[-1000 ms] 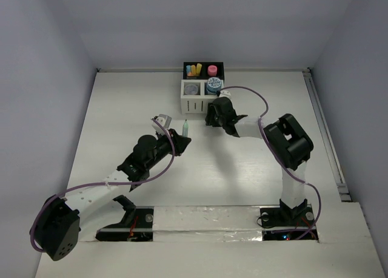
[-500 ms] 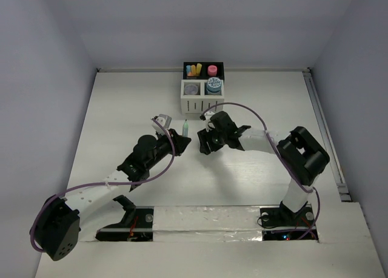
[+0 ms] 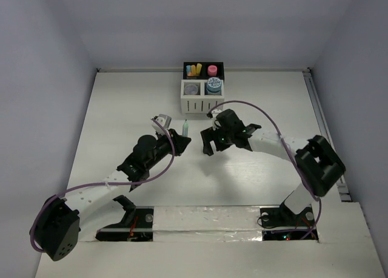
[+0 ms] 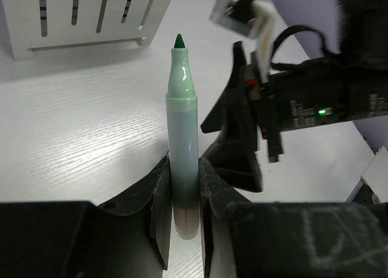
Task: Sort the stationery into containers
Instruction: Close the pen cap on the pen.
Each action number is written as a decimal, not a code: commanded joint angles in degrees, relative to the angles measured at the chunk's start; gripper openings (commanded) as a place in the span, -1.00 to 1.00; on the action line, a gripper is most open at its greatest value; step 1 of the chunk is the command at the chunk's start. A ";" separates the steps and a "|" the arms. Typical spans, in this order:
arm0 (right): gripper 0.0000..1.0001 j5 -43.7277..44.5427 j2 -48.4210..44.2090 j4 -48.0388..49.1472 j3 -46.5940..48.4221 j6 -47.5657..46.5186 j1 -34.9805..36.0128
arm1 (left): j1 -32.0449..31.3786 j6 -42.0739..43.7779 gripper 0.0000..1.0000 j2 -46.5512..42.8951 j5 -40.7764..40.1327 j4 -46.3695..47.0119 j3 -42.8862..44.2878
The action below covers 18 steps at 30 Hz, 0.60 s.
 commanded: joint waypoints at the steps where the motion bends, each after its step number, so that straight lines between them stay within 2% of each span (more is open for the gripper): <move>1: 0.78 -1.23 -8.32 0.57 -2.42 8.18 0.05 | 0.33 0.50 -1.00 -1.24 -0.03 3.27 -0.49; 4: 0.74 -9.74 -9.74 4.69 -6.72 14.07 0.05 | 0.33 0.41 -1.00 -1.06 0.33 3.36 -0.22; 6: 0.75 -11.08 -9.31 7.42 -8.23 16.62 0.66 | 0.33 0.41 -1.00 -1.15 0.41 3.36 -0.31; 10: 0.76 -10.47 -6.94 9.54 -9.55 18.22 1.19 | 0.33 0.41 -1.00 -1.50 -0.03 3.36 -0.49; 18: 0.78 -6.08 1.49 12.53 -5.61 18.39 1.19 | 0.33 0.32 -1.00 -2.03 -0.11 3.36 -0.58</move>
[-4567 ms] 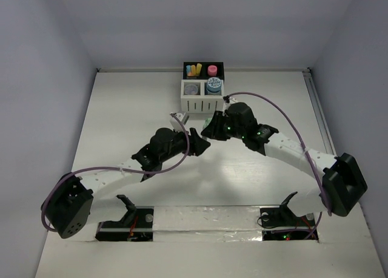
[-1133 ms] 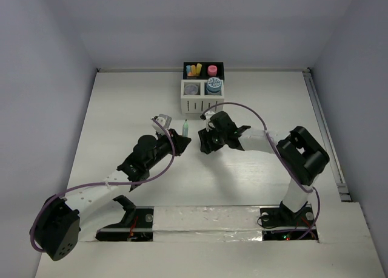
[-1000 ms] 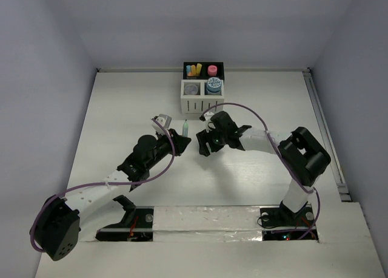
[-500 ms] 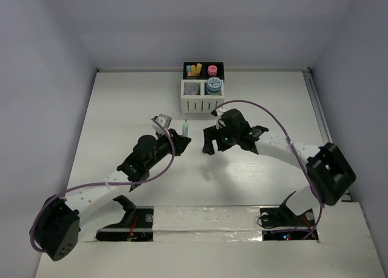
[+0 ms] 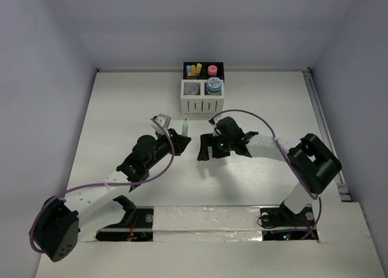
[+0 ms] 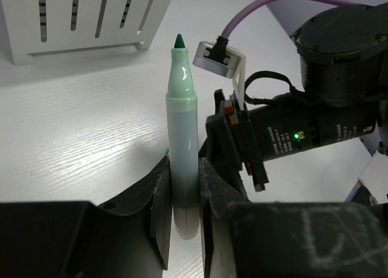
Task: Sort the stationery into containers
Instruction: Close the pen cap on the pen.
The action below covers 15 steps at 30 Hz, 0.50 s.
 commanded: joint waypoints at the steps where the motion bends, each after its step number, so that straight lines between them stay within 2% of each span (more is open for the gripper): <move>1: 0.78 3.36 4.27 4.07 3.47 1.41 0.45 | 0.33 0.34 -1.00 -1.66 -0.22 2.90 -0.64; 10: 0.72 9.78 8.33 1.35 6.55 -0.78 0.45 | 0.33 0.52 -1.00 -1.48 -0.31 2.81 -0.64; 15: 0.61 13.03 9.82 -2.25 8.75 -2.45 0.45 | 0.33 0.52 -1.00 -1.48 -0.49 2.81 -0.55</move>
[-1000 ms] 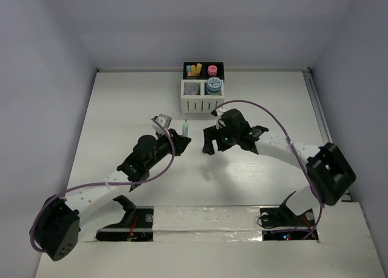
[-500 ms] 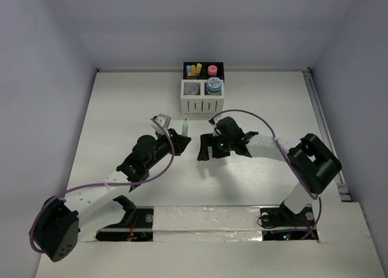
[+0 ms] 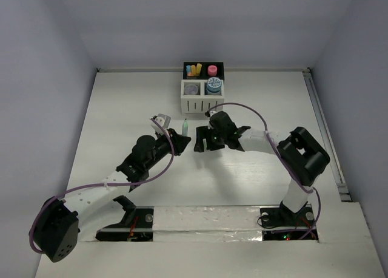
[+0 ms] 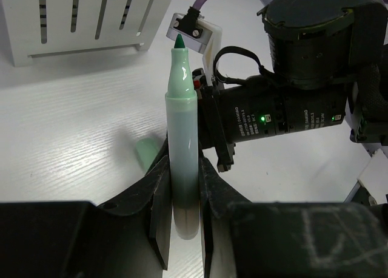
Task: Sort the stationery into containers
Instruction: Close the pen cap on the pen.
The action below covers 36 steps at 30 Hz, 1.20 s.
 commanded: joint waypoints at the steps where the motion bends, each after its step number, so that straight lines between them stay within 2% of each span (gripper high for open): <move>1: 0.60 5.43 2.81 -6.21 1.97 -2.34 0.43 | 0.33 0.52 -1.00 -1.15 -0.47 2.79 -0.55; 9: 0.42 8.33 5.09 -11.83 6.54 -4.01 1.04 | 0.33 0.61 -1.00 -1.51 -0.90 2.61 -0.64; 20: 0.34 12.73 10.63 -19.30 15.33 -7.09 2.80 | 0.33 0.61 -1.00 -2.03 -0.99 2.26 -0.55; 24: 0.15 14.13 12.39 -20.10 16.30 -7.44 3.33 | 0.33 0.61 -1.00 -2.21 -0.82 2.26 -0.73; 31: 0.08 17.82 13.71 -22.73 17.79 -9.20 3.85 | 0.33 0.60 -1.00 -2.12 -0.82 2.35 -0.64; 36: -0.13 19.76 14.32 -25.11 18.59 -9.99 4.38 | 0.33 0.61 -1.00 -2.38 -1.17 2.17 -0.64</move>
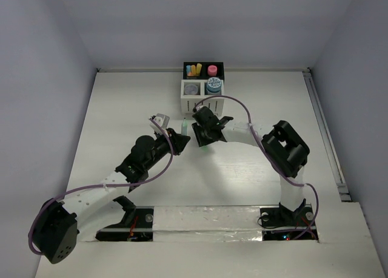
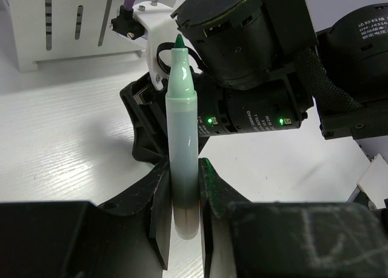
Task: Sort the stationery into containers
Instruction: Close the pen cap on the pen.
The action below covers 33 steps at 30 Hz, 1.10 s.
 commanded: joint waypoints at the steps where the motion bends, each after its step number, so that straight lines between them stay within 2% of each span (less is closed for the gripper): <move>1: -0.17 2.58 3.13 -7.38 -0.34 -1.49 0.62 | 0.33 0.50 -1.00 -1.31 -0.47 2.30 -0.73; 2: -0.25 2.49 2.96 -7.39 -0.51 -1.40 0.62 | 0.33 0.50 -1.00 -1.23 -0.47 2.39 -0.73; 3: -0.43 2.32 2.44 -6.87 -0.78 -1.23 0.62 | 0.33 0.41 -1.00 -1.05 -0.30 2.65 -0.73; 5: -0.58 1.97 1.64 -5.72 -1.48 -0.61 0.62 | 0.33 0.15 -1.00 -0.26 0.06 3.09 -0.82; 9: -0.77 2.23 -2.48 -2.82 -3.40 0.79 0.62 | 0.33 -1.26 -1.00 1.06 2.16 4.24 -0.73; 12: -0.88 4.84 -9.24 1.30 -6.30 2.81 0.62 | 0.33 -2.40 -1.00 1.41 2.69 4.85 -0.90; 17: -0.89 8.81 -22.50 7.90 -9.65 5.89 0.62 | 0.33 -4.68 -1.00 4.13 4.36 6.34 -0.90; 21: -0.89 12.33 -29.36 18.14 -12.02 7.91 0.62 | -0.80 -7.15 -1.00 6.68 6.91 10.82 -2.04; 25: -0.90 12.95 -32.02 26.17 -12.64 10.36 0.62 | -2.03 -9.26 -1.00 8.61 9.45 16.53 -2.66; 28: -0.94 12.69 -32.46 30.74 -12.73 11.78 0.62 | -2.65 -9.44 -1.00 8.97 9.55 17.25 -2.22; 33: -0.98 10.50 -30.71 32.34 -11.33 13.27 0.62 | -3.18 -9.08 -1.00 9.14 8.76 16.19 -0.47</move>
